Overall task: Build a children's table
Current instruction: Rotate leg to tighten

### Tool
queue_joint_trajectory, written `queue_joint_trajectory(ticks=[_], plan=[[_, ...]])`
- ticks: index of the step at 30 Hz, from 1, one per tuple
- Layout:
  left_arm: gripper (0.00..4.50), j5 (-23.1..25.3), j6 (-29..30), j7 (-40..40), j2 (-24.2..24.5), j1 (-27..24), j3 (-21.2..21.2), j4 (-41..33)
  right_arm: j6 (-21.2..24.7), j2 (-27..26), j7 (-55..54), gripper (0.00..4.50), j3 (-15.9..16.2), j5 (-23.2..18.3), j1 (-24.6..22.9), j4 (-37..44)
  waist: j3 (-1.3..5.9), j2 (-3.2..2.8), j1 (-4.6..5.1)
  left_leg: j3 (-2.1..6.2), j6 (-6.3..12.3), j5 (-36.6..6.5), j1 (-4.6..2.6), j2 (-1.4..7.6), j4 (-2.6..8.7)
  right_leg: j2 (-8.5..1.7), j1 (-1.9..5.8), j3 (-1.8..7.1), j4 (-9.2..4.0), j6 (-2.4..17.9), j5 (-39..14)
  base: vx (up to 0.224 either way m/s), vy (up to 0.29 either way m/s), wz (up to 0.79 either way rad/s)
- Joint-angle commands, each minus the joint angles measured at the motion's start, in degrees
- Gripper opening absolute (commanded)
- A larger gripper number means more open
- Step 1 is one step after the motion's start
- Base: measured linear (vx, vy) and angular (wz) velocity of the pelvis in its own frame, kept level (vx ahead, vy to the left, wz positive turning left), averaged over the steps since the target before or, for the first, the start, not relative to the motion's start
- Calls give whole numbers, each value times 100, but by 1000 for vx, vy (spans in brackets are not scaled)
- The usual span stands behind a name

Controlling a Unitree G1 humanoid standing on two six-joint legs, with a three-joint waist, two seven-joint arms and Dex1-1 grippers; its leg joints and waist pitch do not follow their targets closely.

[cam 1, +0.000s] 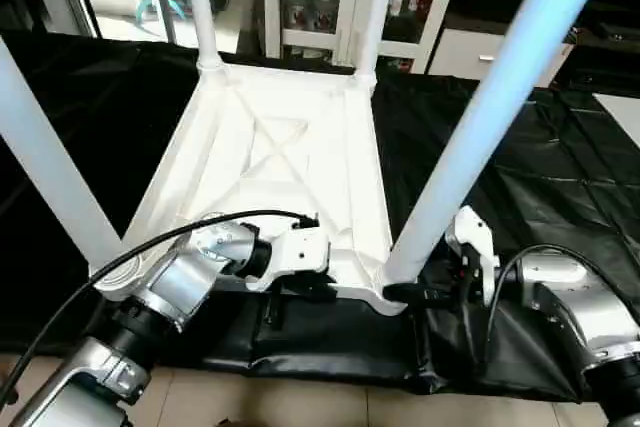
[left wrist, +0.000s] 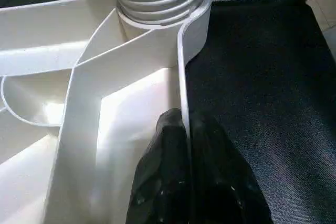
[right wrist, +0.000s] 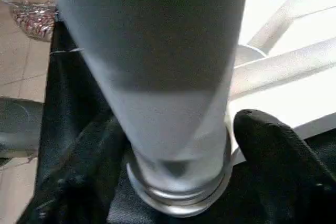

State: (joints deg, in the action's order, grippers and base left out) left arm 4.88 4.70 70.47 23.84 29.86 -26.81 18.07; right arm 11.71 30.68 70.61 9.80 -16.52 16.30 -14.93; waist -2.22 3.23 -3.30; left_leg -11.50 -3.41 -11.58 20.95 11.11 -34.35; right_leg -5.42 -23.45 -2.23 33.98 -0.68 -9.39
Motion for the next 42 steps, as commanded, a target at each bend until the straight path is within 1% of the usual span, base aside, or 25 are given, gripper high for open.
queue_joint_trajectory(ticks=[1, 5, 13, 15, 16, 18, 20, 21, 22, 23, 24, 25, 26, 27, 28, 29, 30, 31, 32, 33, 34, 38, 40, 41, 42], plan=[[0, -91, -22, 28, -84, -98, -45, -76, 14, 126, 145, 300, 26, -86, 21, -43, 305, 50, 7, 77, 340, -1054, -76, 238, 431, -258, 215, 172, -315, 1311, -1218, 0, 0, 0], [0, -79, -23, 20, -86, -88, -59, -66, 28, 118, 248, 257, 26, -81, -9, -54, 317, 55, 5, 76, 358, -964, -74, 237, 423, -252, 224, 168, -293, 1364, -1068, 0, 0, 0], [0, -61, -24, 37, -81, -84, -77, -41, 39, 54, 277, 238, 26, -96, -57, -68, 317, 48, -2, 78, 346, -1004, -77, 237, 420, -254, 225, 168, -295, 1386, -1082, 0, 0, 0], [0, -33, -25, -38, -106, -77, -62, -12, 79, -37, 75, 238, -48, -104, -53, -157, 321, 50, -1, 75, 356, -995, -79, 234, 415, -254, 222, 167, -292, 1405, -1052, 0, 0, 0], [0, 41, 117, -325, -225, -8, 14, 119, 234, -256, -527, 238, -223, -45, 7, -382, 315, 48, 1, 77, 338, -1023, -75, 232, 421, -254, 220, 167, -299, 1396, -1104, 0, 0, 0], [0, 70, 179, -439, -272, 27, 46, 181, 305, -331, -733, 238, -278, -22, 29, -453, 295, 49, 23, 76, 285, -1129, -67, 228, 437, -247, 206, 167, -323, 1364, -1258, 0, 0, 0], [0, 106, 401, -690, -393, 100, 129, 294, 366, -457, -1164, 237, -350, 93, 72, -603, 283, 57, 50, 97, 115, -1399, -76, 223, 464, -258, 202, 161, -371, 1220, -1739, 0, 0, 0], [0, 107, 545, -924, -534, 183, 219, 415, 460, -586, -1538, 237, -419, 162, 112, -732, 280, 64, 83, 119, 3, -1559, -60, 215, 481, -259, 211, 154, -389, 1097, -2034, 0, 0, 0], [0, 109, 658, -1094, -643, 245, 276, 496, 517, -698, -1823, 236, -479, 196, 131, -785, 265, 56, 127, 130, -64, -1769, -79, 206, 487, -254, 177, 150, -432, 1008, -2313, 0, 0, 0], [0, 127, 745, -1279, -750, 303, 325, 574, 589, -814, -2085, 236, -544, 203, 144, -805, 263, 72, 166, 150, -105, -1920, -72, 191, 485, -262, 180, 137, -464, 900, -2609, 0, 0, 0], [0, 181, 996, -1794, -1030, 473, 456, 811, 668, -1104, -2735, 236, -661, 281, 193, -854, 260, 36, 184, 158, -146, -1958, -69, 181, 486, -267, 164, 146, -485, 796, -2799, 0, 0, 0], [0, 195, 1062, -1933, -1102, 521, 492, 881, 668, -1176, -2894, 236, -680, 313, 209, -867, 258, 50, 199, 159, -167, -1999, -75, 168, 480, -263, 141, 138, -517, 737, -2930, 0, 0, 0], [0, 236, 1164, -2268, -1258, 628, 569, 1048, 676, -1333, -3323, 236, -710, 441, 255, -932, 265, 62, 206, 176, -183, -2017, -75, 160, 478, -271, 154, 122, -528, 677, -3043, 0, 0, 0], [0, 272, 1351, -2711, -1459, 775, 685, 1279, 670, -1536, -3889, 236, -749, 613, 330, -1048, 276, 71, 242, 194, -188, -1925, -36, 148, 481, -269, 174, 110, -533, 587, -3111, 0, 0, 0], [0, 286, 1431, -2884, -1542, 842, 727, 1385, 669, -1633, -4144, 236, -767, 687, 364, -1103, 272, 52, 251, 186, -168, -1951, -68, 134, 470, -258, 133, 106, -569, 560, -3187, 0, 0, 0], [0, 358, 1477, -3131, -1658, 941, 754, 1559, 636, -1814, -4549, 236, -793, 807, 421, -1190, 283, 56, 250, 188, -140, -1957, -85, 136, 460, -264, 132, 107, -575, 569, -3160, 0, 0, 0], [0, 358, 1477, -3131, -1658, 941, 754, 1559, 636, -1814, -4549, 236, -793, 807, 421, -1190, 289, 51, 263, 183, -117, -1917, -68, 133, 459, -252, 136, 114, -565, 586, -3066, 0, 0, 0], [0, 455, 1449, -3462, -1794, 1073, 767, 1816, 572, -2074, -5004, 231, -812, 885, 502, -1314, 282, 9, 291, 180, -121, -1910, -55, 133, 475, -240, 120, 121, -570, 633, -2905, 0, 0, 0], [0, 548, 1380, -3751, -1902, 1186, 762, 2043, 495, -2277, -5288, 231, -760, 974, 567, -1399, 298, 22, 303, 187, -113, -1899, -45, 129, 478, -227, 145, 111, -545, 664, -2765, 0, 0, 0], [0, 659, 1231, -4085, -2025, 1344, 765, 2330, 381, -2506, -5537, 225, -630, 1122, 628, -1420, 303, 12, 304, 174, -106, -1894, -61, 124, 473, -217, 119, 116, -548, 696, -2633, 0, 0, 0], [0, 676, 1201, -4132, -2044, 1372, 767, 2377, 361, -2537, -5559, 219, -596, 1158, 634, -1407, 304, 12, 298, 176, -99, -1899, -66, 125, 481, -212, 137, 116, -535, 734, -2512, 0, 0, 0], [0, 667, 1133, -4095, -2037, 1418, 764, 2414, 219, -2586, -5386, 210, -644, 1045, 656, -1344, 311, -8, 269, 155, 57, -1812, -49, 144, 488, -216, 175, 134, -496, 893, -2038, 0, 0, 0], [0, 673, 1078, -4023, -2000, 1405, 727, 2394, 177, -2582, -5239, 209, -682, 937, 633, -1277, 313, -9, 260, 143, 103, -1762, -46, 142, 481, -224, 184, 139, -489, 948, -1936, 0, 0, 0], [0, 689, 1059, -3960, -1947, 1367, 690, 2346, 173, -2527, -5100, 209, -700, 866, 587, -1166, 312, -11, 256, 143, 121, -1750, -45, 143, 485, -223, 192, 135, -490, 957, -1943, 0, 0, 0], [0, 707, 1045, -3891, -1885, 1318, 652, 2294, 257, -2482, -4765, 209, -758, 632, 516, -994, 313, -6, 258, 141, 128, -1743, -43, 144, 485, -221, 194, 136, -487, 958, -1944, 0, 0, 0]])
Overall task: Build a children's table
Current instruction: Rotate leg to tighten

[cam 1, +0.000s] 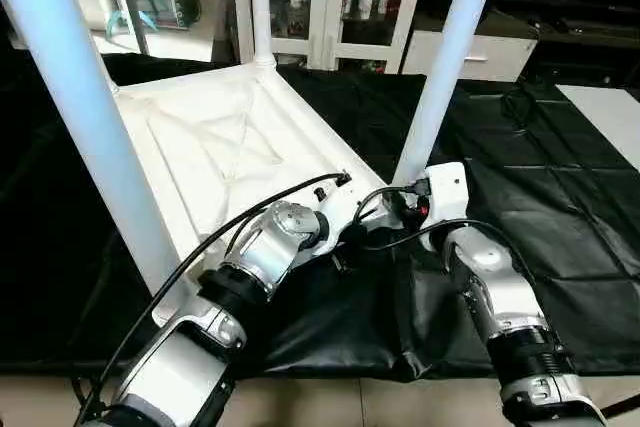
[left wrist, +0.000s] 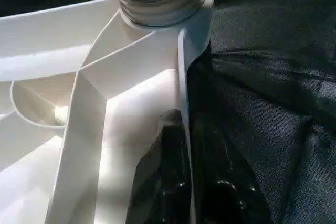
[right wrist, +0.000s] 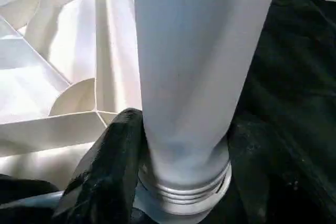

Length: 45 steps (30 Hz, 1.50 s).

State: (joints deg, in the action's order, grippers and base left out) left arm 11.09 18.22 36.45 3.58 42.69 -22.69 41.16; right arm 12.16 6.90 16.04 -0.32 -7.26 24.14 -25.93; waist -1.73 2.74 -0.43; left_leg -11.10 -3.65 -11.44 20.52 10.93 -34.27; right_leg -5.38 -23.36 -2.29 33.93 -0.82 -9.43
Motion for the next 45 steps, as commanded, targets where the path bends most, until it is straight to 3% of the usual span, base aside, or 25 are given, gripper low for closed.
queue_joint_trajectory(ticks=[1, 4, 5, 7, 9, 11, 13, 14, 18, 20, 21, 23, 28, 30, 31, 36, 37, 40, 45], plan=[[0, 100, -314, -443, 186, -4, 214, -53, 294, -72, 956, 243, 217, -478, -326, 243, 260, 33, -48, 97, 217, -1755, -5, 168, 481, -228, 194, 148, -487, 974, -1924, 0, 0, 0], [0, 108, -473, -271, 305, -113, 153, -143, 329, 44, 1236, 280, 105, -663, -482, 511, 253, 34, -58, 106, 261, -1782, 26, 174, 493, -230, 215, 145, -489, 935, -1977, 0, 0, 0], [0, 92, -592, -118, 386, -195, 117, -233, 312, 149, 1345, 292, 76, -694, -574, 634, 247, 26, -20, 147, 246, -1732, 118, 168, 532, -241, 289, 120, -492, 836, -2119, 0, 0, 0], [0, 42, -607, 113, 507, -322, 99, -406, 301, 316, 1462, 306, 28, -716, -682, 757, 265, 16, 2, 162, 185, -1694, 95, 181, 519, -254, 256, 117, -499, 832, -2168, 0, 0, 0], [0, -111, -924, 695, 722, -510, 19, -684, 257, 554, 1634, 322, -24, -724, -747, 807, 296, 22, -25, 134, 240, -1466, 58, 197, 478, -260, 239, 142, -458, 1035, -1771, 0, 0, 0], [0, -170, -1125, 997, 861, -616, -48, -828, 258, 703, 1820, 344, -55, -779, -762, 845, 273, 3, -74, 80, 409, -1198, 42, 184, 441, -238, 203, 148, -428, 1232, -1406, 0, 0, 0], [0, -357, -1447, 1845, 1211, -854, -265, -1198, 265, 1090, 2438, 350, 0, -907, -814, 1011, 271, -15, -90, 81, 444, -1170, 70, 198, 454, -252, 232, 149, -410, 1206, -1500, 0, 0, 0], [0, -416, -1512, 2153, 1361, -932, -356, -1344, 309, 1302, 2817, 378, 74, -986, -864, 1146, 269, -33, -109, 79, 464, -1167, 47, 219, 455, -251, 214, 154, -403, 1220, -1470, 0, 0, 0], [0, -500, -1551, 2508, 1604, -990, -453, -1536, 550, 1958, 3939, 399, 234, -1212, -1111, 1676, 263, -59, -212, 59, 411, -1322, -39, 245, 463, -226, 172, 156, -392, 1221, -1428, 0, 0, 0], [0, -581, -1480, 2742, 1685, -1040, -420, -1712, 637, 2328, 4427, 430, 294, -1322, -1218, 1885, 253, -39, -238, 36, 453, -1246, -33, 253, 460, -213, 177, 168, -360, 1309, -1148, 0, 0, 0], [0, -613, -1419, 2857, 1715, -1059, -421, -1787, 640, 2493, 4609, 434, 342, -1324, -1249, 1939, 261, 0, -269, 34, 479, -1155, -21, 266, 457, -231, 197, 172, -344, 1322, -1061, 0, 0, 0], [0, -639, -1378, 2986, 1749, -1083, -416, -1860, 641, 2665, 4797, 445, 395, -1321, -1279, 1991, 254, -17, -287, 28, 479, -1127, -14, 255, 452, -250, 191, 177, -343, 1347, -1113, 0, 0, 0], [0, -744, -1471, 3203, 1786, -1120, -453, -1990, 493, 2683, 4921, 445, 571, -1165, -1167, 1897, 252, -6, -277, 38, 360, -1218, -2, 240, 451, -252, 189, 176, -367, 1255, -1386, 0, 0, 0], [0, -769, -1456, 3269, 1778, -1128, -482, -2026, 412, 2579, 4881, 445, 730, -1011, -1052, 1723, 255, -12, -282, 33, 341, -1204, -14, 241, 446, -250, 180, 178, -368, 1261, -1349, 0, 0, 0], [0, -769, -1450, 3287, 1770, -1132, -491, -2038, 333, 2483, 4831, 445, 786, -947, -967, 1584, 260, -47, -273, 37, 320, -1166, -11, 237, 447, -243, 179, 175, -353, 1300, -1263, 0, 0, 0], [0, -759, -1389, 3337, 1750, -1167, -505, -2124, 151, 2178, 4771, 445, 929, -832, -690, 1211, 276, -29, -282, 30, 331, -1009, -17, 238, 432, -236, 191, 171, -302, 1429, -942, 0, 0, 0], [0, -752, -1379, 3356, 1753, -1176, -507, -2144, 40, 2109, 4748, 417, 963, -752, -566, 1034, 279, -11, -289, 28, 342, -978, -18, 236, 425, -244, 201, 169, -289, 1455, -890, 0, 0, 0], [0, -733, -1371, 3364, 1766, -1183, -510, -2151, -88, 2091, 4807, 391, 987, -716, -469, 888, 276, -18, -304, 23, 373, -908, -19, 232, 422, -239, 210, 173, -286, 1460, -836, 0, 0, 0], [0, -714, -1367, 3337, 1766, -1200, -501, -2157, -194, 2112, 4979, 370, 986, -739, -434, 798, 282, 5, -309, 24, 411, -920, -15, 232, 413, -248, 220, 172, -284, 1432, -920, 0, 0, 0]])
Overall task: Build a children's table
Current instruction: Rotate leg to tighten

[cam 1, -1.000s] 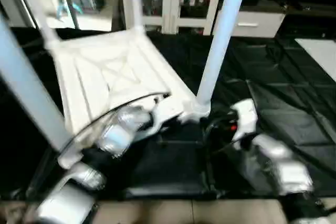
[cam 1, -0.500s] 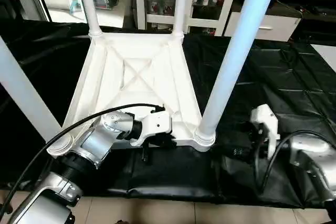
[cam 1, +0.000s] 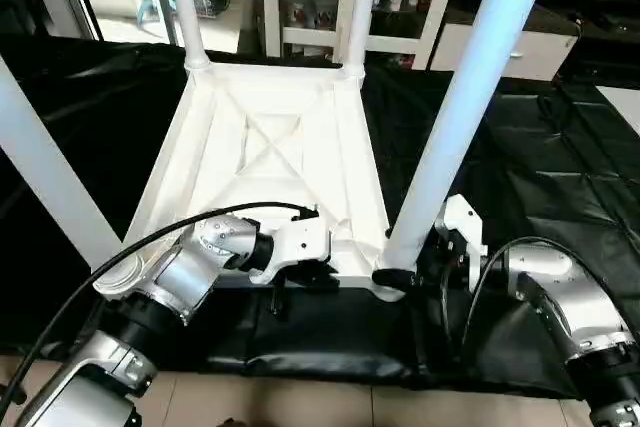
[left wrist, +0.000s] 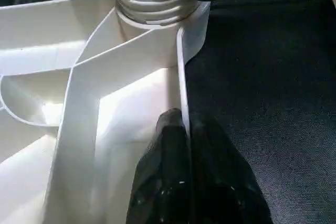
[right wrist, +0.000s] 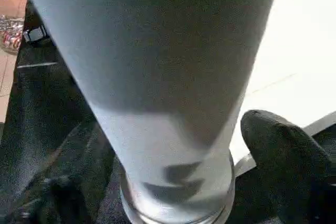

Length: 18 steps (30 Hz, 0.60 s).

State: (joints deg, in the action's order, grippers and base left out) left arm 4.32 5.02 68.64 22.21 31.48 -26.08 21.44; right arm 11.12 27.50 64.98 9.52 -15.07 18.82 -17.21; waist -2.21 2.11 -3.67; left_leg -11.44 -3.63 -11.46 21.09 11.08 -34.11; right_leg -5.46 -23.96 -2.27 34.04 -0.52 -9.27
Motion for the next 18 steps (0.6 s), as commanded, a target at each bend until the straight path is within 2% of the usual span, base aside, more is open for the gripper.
queue_joint_trajectory(ticks=[1, 4, 6, 10, 15, 18], plan=[[0, -28, -40, 122, -89, -94, -162, -196, -130, 68, 146, 339, -1, 30, 82, -82, 329, 64, 18, 58, 416, -919, -70, 219, 396, -240, 280, 170, -297, 1395, -947, 0, 0, 0], [0, -27, -32, 129, -84, -99, -167, -197, -140, 78, 192, 329, -9, 16, 72, -84, 336, 63, 20, 56, 440, -869, -73, 216, 388, -234, 280, 169, -289, 1419, -883, 0, 0, 0], [0, -20, -29, 139, -78, -105, -180, -196, -149, 81, 237, 295, -12, -9, 69, -102, 340, 49, 16, 56, 465, -814, -76, 214, 382, -230, 281, 168, -281, 1451, -802, 0, 0, 0], [0, -12, 0, 180, -59, -120, -207, -211, -142, 47, 303, 267, -23, -61, 39, -113, 341, 56, 19, 54, 477, -813, -73, 211, 379, -228, 288, 166, -277, 1471, -776, 0, 0, 0], [0, -4, 34, 236, -16, -129, -225, -230, -115, -21, 294, 257, -44, -91, -8, -148, 342, 46, 24, 56, 469, -833, -76, 213, 379, -227, 287, 164, -275, 1484, -773, 0, 0, 0], [0, -5, -25, 57, -103, -86, -137, -121, -53, -303, -165, 256, -336, -235, 15, -361, 339, 46, 37, 58, 454, -881, -67, 209, 381, -230, 284, 163, -284, 1488, -843, 0, 0, 0]])
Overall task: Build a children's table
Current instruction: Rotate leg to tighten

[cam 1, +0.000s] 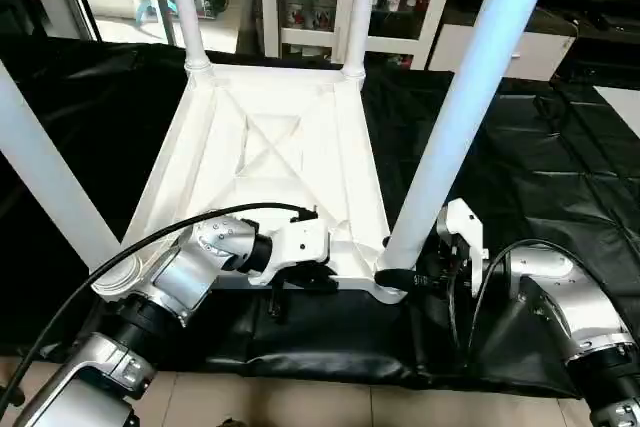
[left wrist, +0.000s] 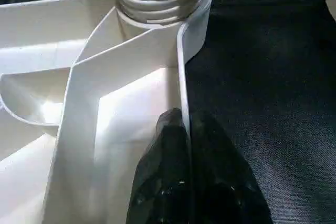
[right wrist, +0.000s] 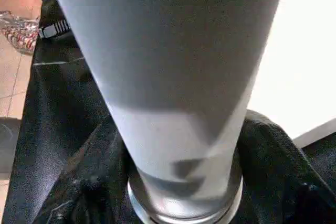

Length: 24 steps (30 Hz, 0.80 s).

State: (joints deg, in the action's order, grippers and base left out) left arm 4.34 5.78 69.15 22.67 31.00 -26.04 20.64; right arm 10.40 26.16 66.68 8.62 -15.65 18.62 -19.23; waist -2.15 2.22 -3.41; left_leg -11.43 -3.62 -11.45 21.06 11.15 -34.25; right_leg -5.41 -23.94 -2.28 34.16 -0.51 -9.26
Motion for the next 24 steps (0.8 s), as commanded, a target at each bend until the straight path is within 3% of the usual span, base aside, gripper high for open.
queue_joint_trajectory(ticks=[1, 4, 5, 7, 9, 10, 11, 14, 16, 17, 21, 22, 24], plan=[[0, 20, -121, -177, -234, 7, -81, 55, 162, -340, -630, 256, -461, -328, 79, -268, 330, 35, 21, 55, 435, -937, -62, 200, 397, -235, 280, 165, -305, 1479, -906, 0, 0, 0], [0, 139, 17, -677, -423, 123, 43, 298, 303, -474, -1049, 252, -607, -317, 153, -453, 316, 47, 66, 79, 228, -1221, -47, 198, 426, -230, 278, 155, -343, 1323, -1391, 0, 0, 0], [0, 180, 139, -1000, -559, 204, 140, 465, 316, -529, -1342, 251, -625, -194, 193, -559, 303, 17, 75, 87, 146, -1347, -73, 199, 437, -237, 259, 155, -378, 1251, -1608, 0, 0, 0], [0, 267, 747, -2198, -1094, 523, 500, 954, 526, -945, -2608, 250, -920, -43, 368, -859, 287, 38, 125, 74, 43, -1510, -73, 179, 442, -222, 228, 165, -416, 1138, -1918, 0, 0, 0], [0, 276, 928, -2472, -1226, 604, 587, 1059, 645, -1064, -2872, 250, -1003, -49, 402, -895, 311, 71, 150, 109, -52, -1545, -65, 146, 432, -251, 252, 141, -452, 993, -2290, 0, 0, 0], [0, 276, 1248, -3084, -1518, 787, 784, 1318, 761, -1279, -3607, 250, -1050, 196, 468, -999, 313, 59, 167, 124, -35, -1354, -5, 150, 446, -255, 290, 143, -435, 931, -2224, 0, 0, 0], [0, 307, 1316, -3359, -1659, 890, 844, 1482, 759, -1390, -3959, 250, -986, 421, 484, -1045, 298, 47, 172, 105, -24, -1407, -44, 138, 435, -225, 218, 139, -481, 886, -2294, 0, 0, 0], [0, 442, 1193, -3851, -1920, 1114, 849, 1922, 608, -1640, -4595, 250, -681, 959, 510, -1085, 328, 60, 162, 94, 62, -1232, -37, 112, 410, -212, 239, 139, -477, 878, -2015, 0, 0, 0], [0, 471, 1082, -4060, -2050, 1224, 852, 2160, 592, -1790, -4831, 247, -489, 1163, 555, -1159, 321, 34, 169, 107, 117, -1252, -7, 106, 423, -223, 253, 125, -499, 796, -2190, 0, 0, 0], [0, 522, 982, -4332, -2178, 1344, 892, 2393, 482, -1938, -5220, 238, -363, 1381, 641, -1314, 334, 31, 168, 103, 130, -1216, -26, 105, 414, -219, 240, 130, -497, 805, -2113, 0, 0, 0], [0, 587, 926, -4474, -2223, 1423, 895, 2492, 241, -2105, -5463, 221, -444, 1381, 758, -1417, 351, 32, 159, 92, 233, -1171, -31, 106, 410, -216, 252, 131, -467, 918, -1773, 0, 0, 0], [0, 591, 901, -4473, -2176, 1435, 874, 2508, 62, -2189, -5303, 216, -648, 1140, 772, -1303, 344, 37, 161, 90, 284, -1187, -26, 113, 414, -212, 254, 132, -467, 945, -1723, 0, 0, 0], [0, 602, 805, -4424, -2099, 1419, 836, 2522, 89, -2217, -4835, 216, -741, 834, 707, -1007, 337, 39, 154, 86, 377, -1271, -26, 115, 417, -211, 260, 130, -475, 941, -1735, 0, 0, 0]])
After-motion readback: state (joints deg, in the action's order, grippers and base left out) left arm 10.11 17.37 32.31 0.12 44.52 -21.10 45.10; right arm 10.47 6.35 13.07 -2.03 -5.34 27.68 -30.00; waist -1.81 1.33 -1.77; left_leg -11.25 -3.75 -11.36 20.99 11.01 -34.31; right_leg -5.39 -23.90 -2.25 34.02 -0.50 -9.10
